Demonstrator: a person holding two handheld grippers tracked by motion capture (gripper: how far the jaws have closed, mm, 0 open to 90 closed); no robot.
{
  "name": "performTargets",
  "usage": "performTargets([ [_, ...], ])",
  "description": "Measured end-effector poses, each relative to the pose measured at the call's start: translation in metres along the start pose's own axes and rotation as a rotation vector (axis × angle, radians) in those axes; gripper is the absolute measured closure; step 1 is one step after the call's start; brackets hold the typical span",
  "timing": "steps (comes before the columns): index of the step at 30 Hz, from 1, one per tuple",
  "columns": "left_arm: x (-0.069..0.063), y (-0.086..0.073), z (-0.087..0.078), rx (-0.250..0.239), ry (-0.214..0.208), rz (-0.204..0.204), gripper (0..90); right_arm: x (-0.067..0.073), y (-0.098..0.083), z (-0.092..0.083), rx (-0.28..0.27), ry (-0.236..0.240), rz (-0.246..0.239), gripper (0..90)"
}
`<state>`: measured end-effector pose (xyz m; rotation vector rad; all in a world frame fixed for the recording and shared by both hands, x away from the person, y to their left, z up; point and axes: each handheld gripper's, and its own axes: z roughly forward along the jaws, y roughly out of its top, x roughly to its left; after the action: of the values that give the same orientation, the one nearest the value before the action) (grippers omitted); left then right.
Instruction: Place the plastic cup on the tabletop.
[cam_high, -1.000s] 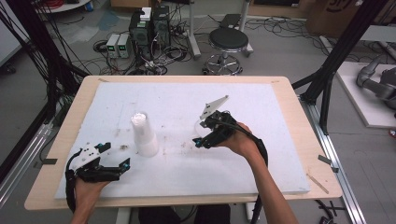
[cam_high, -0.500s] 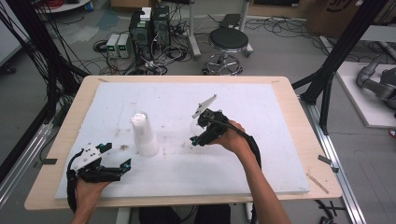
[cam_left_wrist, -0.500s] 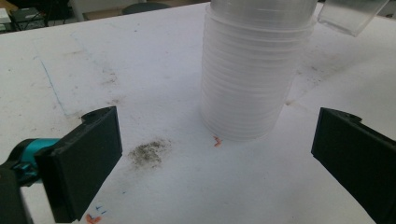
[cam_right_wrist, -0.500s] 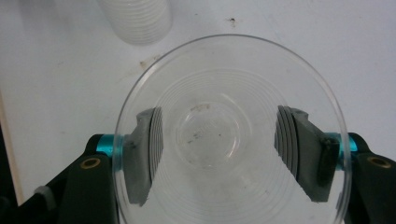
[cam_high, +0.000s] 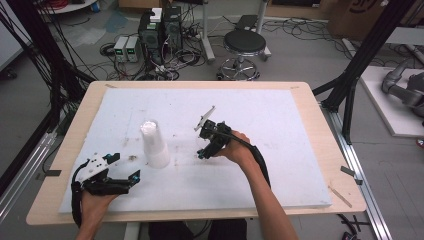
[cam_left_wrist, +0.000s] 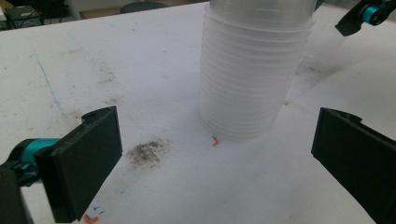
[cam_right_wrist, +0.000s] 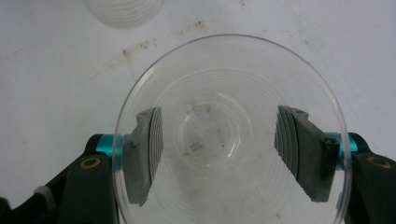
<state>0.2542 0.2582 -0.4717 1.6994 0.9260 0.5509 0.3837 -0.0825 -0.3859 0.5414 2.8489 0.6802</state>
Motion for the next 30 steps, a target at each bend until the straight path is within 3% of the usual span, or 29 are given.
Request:
performTargets([
  [5,0.001,0.000,0.000,-0.003,-0.002,-0.010,1.8,0.000,-0.002,0.009,-0.012,-0.006,0.023,33.0],
  [10,0.001,0.000,0.000,0.001,-0.003,-0.007,1.8,0.000,-0.001,0.011,-0.019,-0.010,0.015,32.6],
  [15,0.001,0.000,0.000,0.003,-0.007,-0.006,1.8,-0.001,-0.002,0.015,-0.017,-0.005,0.041,20.9],
  [21,0.001,0.000,0.000,0.003,-0.008,-0.007,1.8,-0.003,-0.013,0.016,-0.060,0.012,0.071,17.4],
  [25,0.002,0.000,0.000,-0.003,-0.008,-0.023,1.8,-0.001,-0.027,0.010,-0.114,0.005,0.079,17.4],
  [30,0.003,0.000,0.000,0.004,-0.006,-0.025,1.8,0.004,-0.062,-0.007,-0.240,-0.005,0.119,17.4],
])
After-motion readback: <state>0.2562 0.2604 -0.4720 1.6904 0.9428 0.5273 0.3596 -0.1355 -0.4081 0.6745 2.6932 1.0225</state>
